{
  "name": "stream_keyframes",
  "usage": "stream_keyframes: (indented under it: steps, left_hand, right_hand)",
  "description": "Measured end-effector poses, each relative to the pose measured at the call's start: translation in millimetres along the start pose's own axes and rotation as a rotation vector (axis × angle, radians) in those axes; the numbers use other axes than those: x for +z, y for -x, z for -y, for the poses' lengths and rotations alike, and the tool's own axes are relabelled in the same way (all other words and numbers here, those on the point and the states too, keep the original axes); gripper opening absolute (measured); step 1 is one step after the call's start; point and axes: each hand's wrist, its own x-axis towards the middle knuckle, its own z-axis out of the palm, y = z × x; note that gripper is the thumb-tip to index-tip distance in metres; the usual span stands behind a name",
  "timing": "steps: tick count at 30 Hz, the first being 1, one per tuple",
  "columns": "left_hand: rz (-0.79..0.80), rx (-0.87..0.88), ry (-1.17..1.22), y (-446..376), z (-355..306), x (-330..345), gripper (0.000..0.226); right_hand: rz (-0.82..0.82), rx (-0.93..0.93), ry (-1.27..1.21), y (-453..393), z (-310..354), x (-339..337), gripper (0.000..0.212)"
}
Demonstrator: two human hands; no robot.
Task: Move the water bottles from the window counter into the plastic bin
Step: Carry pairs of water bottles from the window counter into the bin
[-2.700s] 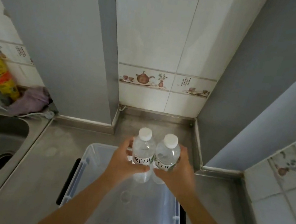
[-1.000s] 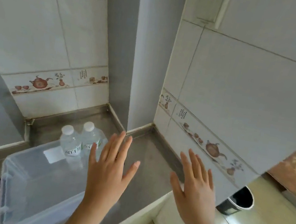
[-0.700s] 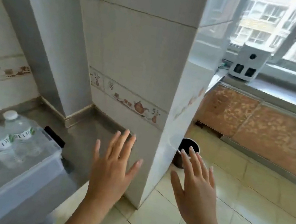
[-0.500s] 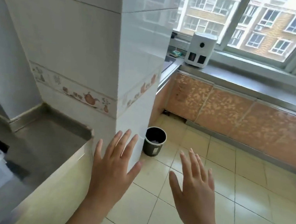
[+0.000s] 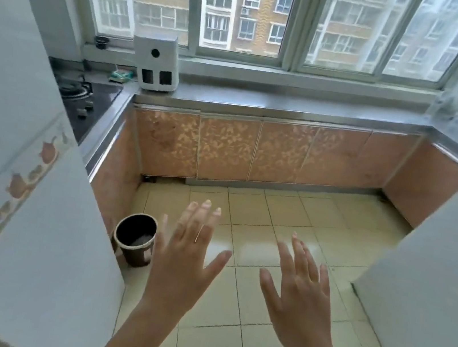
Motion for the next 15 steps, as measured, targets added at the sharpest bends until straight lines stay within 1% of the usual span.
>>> stream_keyframes:
  steps: [5,9,15]
  left_hand:
    - [0.028,0.192,0.031,-89.4,-18.3,38.6,0.069]
    - [0.055,0.294,0.089,-142.2,-44.2,68.2,0.070]
    - [0.077,0.427,0.143,-242.1,-102.7,132.3,0.069]
  right_hand:
    - [-0.053,0.138,0.051,-57.9,-32.3,-0.6,0.060]
    - [-0.092,0.228,0.088,-91.4,-67.6,-0.4,0.060]
    - [-0.133,0.348,0.114,-162.9,-153.0,3.4,0.061]
